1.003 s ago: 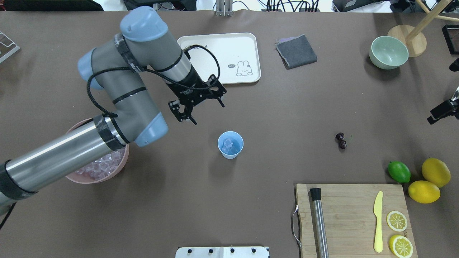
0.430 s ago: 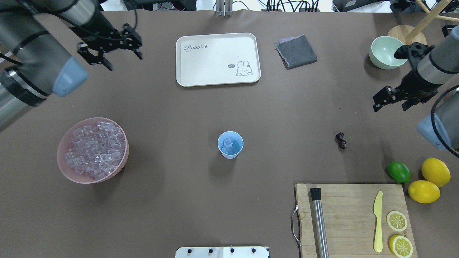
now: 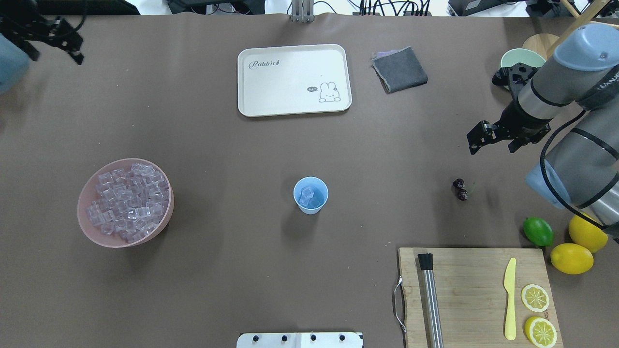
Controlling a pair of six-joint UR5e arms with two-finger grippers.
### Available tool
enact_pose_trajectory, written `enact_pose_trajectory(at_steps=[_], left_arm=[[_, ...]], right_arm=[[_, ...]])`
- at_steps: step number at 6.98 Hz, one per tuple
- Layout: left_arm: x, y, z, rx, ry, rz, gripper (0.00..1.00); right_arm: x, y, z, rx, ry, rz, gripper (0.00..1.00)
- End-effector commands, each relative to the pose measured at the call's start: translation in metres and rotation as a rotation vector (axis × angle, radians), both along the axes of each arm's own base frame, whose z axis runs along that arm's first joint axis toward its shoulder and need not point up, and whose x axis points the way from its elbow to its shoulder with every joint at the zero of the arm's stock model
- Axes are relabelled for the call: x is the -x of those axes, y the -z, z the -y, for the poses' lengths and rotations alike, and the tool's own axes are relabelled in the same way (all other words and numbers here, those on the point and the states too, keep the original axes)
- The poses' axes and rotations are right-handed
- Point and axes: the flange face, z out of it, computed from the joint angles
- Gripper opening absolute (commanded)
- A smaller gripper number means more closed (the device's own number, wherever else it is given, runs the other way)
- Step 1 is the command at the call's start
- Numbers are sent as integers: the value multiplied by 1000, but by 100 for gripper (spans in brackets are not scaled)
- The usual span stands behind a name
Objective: Put ice and cherries in cup
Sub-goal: 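Withdraw the left arm away from the cup while the right gripper moves toward the cherry, then lower the right gripper onto the dark cherry and grasp it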
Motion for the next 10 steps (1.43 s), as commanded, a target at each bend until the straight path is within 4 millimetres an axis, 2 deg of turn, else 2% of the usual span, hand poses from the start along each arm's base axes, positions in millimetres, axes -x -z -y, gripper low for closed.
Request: enact_pose_trajectory(at_steps=[1, 2, 4, 5, 7, 10], left_arm=[[89, -129, -29, -72, -213, 118, 97], [95, -144, -29, -80, -245, 163, 97], [115, -153, -33, -92, -241, 163, 97], [135, -177, -49, -89, -265, 161, 97], [135, -177, -49, -83, -258, 162, 97], [134, -176, -48, -81, -256, 159, 97]], right_arm=[[18, -14, -4, -5, 9, -52, 100], [30, -18, -11, 0, 15, -69, 100], [53, -11, -26, 43, -21, -55, 100], [63, -13, -32, 22, -18, -35, 100], [78, -19, -42, 17, 0, -47, 99], [72, -29, -51, 13, -4, -34, 97]])
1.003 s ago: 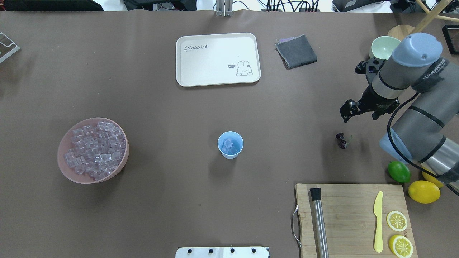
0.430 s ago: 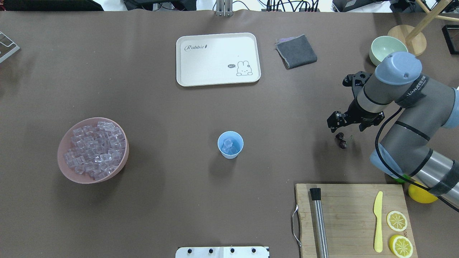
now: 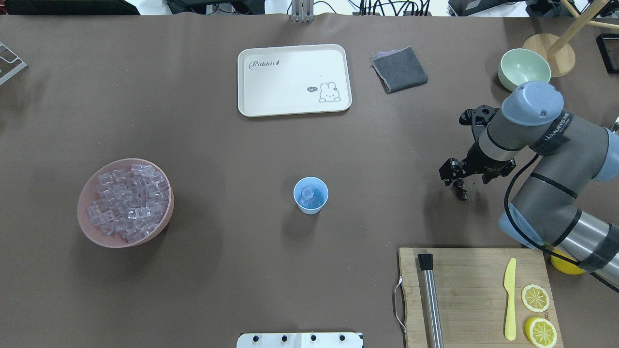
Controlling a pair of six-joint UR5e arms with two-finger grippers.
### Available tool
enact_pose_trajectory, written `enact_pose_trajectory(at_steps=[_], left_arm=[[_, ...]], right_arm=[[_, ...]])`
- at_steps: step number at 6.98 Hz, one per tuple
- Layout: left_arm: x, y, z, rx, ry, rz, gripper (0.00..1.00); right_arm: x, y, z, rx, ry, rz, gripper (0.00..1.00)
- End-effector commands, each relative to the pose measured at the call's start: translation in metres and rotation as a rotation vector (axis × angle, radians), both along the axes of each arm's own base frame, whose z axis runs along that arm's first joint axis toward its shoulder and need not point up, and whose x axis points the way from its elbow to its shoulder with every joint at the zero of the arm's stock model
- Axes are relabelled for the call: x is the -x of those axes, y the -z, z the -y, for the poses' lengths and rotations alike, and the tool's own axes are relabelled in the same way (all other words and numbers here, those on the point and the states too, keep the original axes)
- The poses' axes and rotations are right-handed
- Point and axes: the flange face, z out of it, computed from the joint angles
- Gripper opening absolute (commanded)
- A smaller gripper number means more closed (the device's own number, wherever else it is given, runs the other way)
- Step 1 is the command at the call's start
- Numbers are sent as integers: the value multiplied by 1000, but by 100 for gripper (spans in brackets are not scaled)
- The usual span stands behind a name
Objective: Put ice and cherries in cup
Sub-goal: 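Lower the right gripper onto the dark cherry and grasp it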
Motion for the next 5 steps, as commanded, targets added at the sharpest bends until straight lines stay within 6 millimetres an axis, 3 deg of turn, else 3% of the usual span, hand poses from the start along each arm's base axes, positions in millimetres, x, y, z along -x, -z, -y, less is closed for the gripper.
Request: enact_pose_trajectory(at_steps=[1, 2, 5], left_arm=[[-1, 0, 0, 0, 0, -3, 97], [-1, 0, 2, 0, 0, -3, 97], [-3, -1, 2, 3, -3, -2, 97]], right_arm=[[-5, -13, -9, -4, -11, 22, 92], [0, -10, -13, 14, -28, 28, 84], [11, -10, -22, 19, -12, 25, 78]])
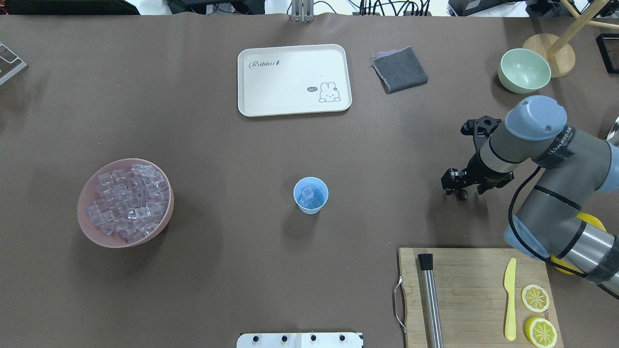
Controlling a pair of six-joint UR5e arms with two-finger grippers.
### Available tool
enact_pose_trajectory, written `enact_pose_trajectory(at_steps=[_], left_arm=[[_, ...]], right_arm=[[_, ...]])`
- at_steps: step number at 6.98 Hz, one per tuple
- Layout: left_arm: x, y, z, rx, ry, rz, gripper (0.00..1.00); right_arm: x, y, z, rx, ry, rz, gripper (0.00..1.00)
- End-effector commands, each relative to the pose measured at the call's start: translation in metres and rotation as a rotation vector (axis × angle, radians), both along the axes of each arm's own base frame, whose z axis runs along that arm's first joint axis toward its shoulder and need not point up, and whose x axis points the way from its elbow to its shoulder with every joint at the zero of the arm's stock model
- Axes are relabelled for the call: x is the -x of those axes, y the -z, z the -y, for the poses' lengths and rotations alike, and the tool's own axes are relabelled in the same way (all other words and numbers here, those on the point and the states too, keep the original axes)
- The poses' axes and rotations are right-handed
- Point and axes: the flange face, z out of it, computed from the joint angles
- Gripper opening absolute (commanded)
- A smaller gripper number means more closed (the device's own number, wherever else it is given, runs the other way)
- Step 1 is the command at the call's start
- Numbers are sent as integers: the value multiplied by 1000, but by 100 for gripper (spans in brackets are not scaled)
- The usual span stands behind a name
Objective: Put ice and cherries in cup
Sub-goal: 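Lower the right gripper onto the dark cherry and grasp it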
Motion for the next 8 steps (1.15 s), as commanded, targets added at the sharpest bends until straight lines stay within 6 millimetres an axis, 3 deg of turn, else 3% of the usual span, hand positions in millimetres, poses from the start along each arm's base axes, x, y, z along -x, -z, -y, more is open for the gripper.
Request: enact_pose_trajectory(at_steps=[1, 2, 3, 6, 7, 8], left_arm=[[-1, 0, 0, 0, -1, 0, 97], [-1, -3, 0, 6, -1, 1, 97], [-1, -2, 1, 5, -1, 0, 97], [-1, -2, 1, 5, -1, -1, 97], [-1, -1, 1, 2, -1, -1, 97], [-1, 0, 1, 0, -1, -2, 97]], right_arm=[[2, 1, -3, 6, 4, 5, 47], [3, 2, -3, 7, 10, 10, 14], [0, 11, -4, 1, 11, 25, 0], [-9, 40, -1, 22, 27, 99, 0], [-16, 59, 7, 32, 20, 143, 0], [-10, 96, 17, 86, -28, 194, 0]])
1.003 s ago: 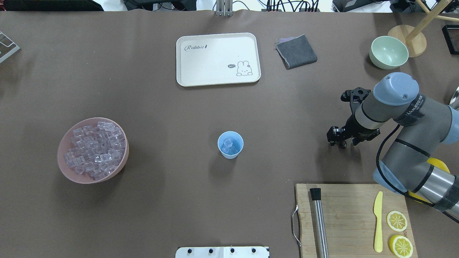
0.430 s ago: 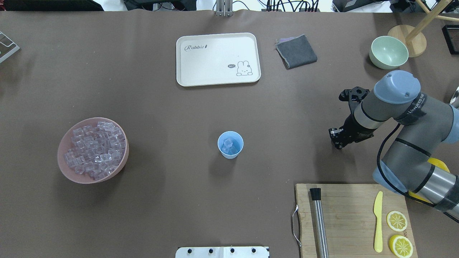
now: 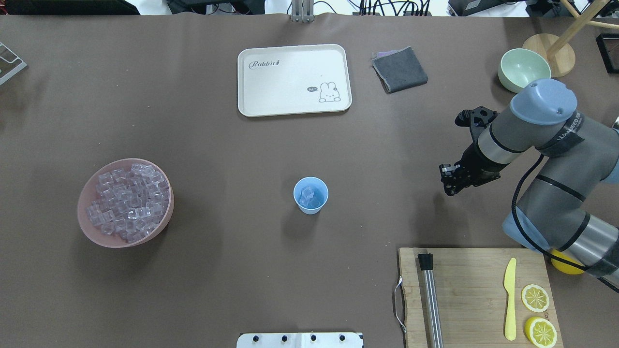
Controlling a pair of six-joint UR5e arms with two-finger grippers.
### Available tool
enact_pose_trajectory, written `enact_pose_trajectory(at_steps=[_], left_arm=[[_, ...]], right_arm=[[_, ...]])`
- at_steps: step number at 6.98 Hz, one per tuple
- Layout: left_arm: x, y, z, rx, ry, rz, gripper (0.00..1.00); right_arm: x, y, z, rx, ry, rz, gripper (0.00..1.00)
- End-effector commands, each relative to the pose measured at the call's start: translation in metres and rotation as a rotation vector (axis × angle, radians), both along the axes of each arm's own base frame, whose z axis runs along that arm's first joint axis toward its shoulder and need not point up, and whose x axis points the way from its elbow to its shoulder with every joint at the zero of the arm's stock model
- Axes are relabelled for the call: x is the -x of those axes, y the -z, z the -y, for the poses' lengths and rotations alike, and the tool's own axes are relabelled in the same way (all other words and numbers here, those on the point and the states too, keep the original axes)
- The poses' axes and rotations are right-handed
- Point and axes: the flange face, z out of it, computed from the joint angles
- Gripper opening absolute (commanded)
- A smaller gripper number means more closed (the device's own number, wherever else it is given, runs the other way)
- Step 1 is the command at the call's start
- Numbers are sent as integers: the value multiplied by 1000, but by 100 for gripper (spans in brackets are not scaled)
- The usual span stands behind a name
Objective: Put ice and cherries in cup
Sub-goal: 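Carry the cherry over the light-blue cup with the right gripper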
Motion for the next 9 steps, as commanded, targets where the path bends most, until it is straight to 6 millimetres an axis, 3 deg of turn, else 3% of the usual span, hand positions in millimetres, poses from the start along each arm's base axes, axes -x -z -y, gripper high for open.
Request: enact_pose_trajectory(at_steps=[1, 2, 4, 6, 7, 9], left_arm=[[-1, 1, 0, -3, -3, 0, 97], [-1, 3, 1, -6, -3, -1, 97], [0, 3, 1, -8, -2, -3, 97], [0, 5, 1, -15, -6, -4, 97], [0, 5, 1, -14, -7, -5, 97], [0, 1, -2, -27, -7, -5, 97]], right_arm=[[14, 80, 18, 101, -98, 99, 0], [49, 113, 3, 133, -90, 125, 0], [103, 152, -11, 164, -64, 143, 0], [139, 195, -34, 185, -38, 177, 0], [153, 204, -41, 178, -40, 177, 0], [161, 226, -42, 187, -51, 194, 0]])
